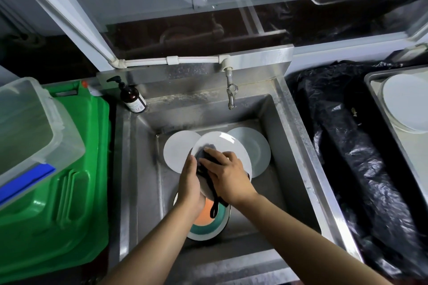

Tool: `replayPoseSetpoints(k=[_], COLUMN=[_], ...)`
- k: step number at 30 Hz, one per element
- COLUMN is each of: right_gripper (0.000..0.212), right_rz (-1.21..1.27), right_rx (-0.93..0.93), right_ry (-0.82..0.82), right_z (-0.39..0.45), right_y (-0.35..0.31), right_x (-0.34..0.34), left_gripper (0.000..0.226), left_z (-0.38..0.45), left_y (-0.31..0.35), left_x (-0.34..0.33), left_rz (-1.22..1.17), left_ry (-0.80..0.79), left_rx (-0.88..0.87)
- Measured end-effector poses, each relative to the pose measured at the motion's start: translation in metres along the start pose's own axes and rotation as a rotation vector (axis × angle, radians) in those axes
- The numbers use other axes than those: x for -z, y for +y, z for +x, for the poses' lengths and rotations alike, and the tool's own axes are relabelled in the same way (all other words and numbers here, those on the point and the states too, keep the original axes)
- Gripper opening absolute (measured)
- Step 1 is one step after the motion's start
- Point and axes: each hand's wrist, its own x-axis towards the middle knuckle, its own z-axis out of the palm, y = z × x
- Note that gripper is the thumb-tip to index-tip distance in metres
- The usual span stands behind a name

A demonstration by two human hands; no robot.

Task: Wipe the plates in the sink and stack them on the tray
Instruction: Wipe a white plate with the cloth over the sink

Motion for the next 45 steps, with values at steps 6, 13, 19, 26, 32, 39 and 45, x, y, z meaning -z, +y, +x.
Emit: replayPoseSetpoints(k=[6,13,19,26,32,39,45], right_gripper=[0.036,0.039,0.033,0.035,0.032,0.033,0.042], right_rz=[0.001,0.012,0.042,0.078,0.123,0.04,0.006], right_rx=[-0.014,0.294,0.025,0.001,0.086,-0.148,-0.096], right_ry=[0.058,-0.026,0.08,0.107,0.007,0.073,0.017], right_z=[0.009,-0.058,-0.009,-0.018,-0.063,0.005,-0.056], right_y=[0.006,0.01,0.031,0.019,0.024,0.048,0.026], right_x=[-0.005,-0.008,-0.017,-0.02,-0.025,-0.011,-0.02], left_gripper=[0.051,0.059,0.053,0.046,0.04,0.027,0.043], left_z=[-0.002,0.02,0.016,0.014,0.025,0.004,0.031], left_y=[0.005,0.022,-0.004,0.005,0.017,-0.016,0.0], left_x=[0.004,0.016,0.025,0.012,0.022,0.015,0.015], left_rz=[-0.027,-0.002,0.138,0.12,0.166,0.196,0.083], left_ry=[-0.045,0.082,0.088,0.121,0.172,0.089,0.163], left_rx=[0.039,-0.036,-0.056,-0.068,-0.2,-0.122,-0.176])
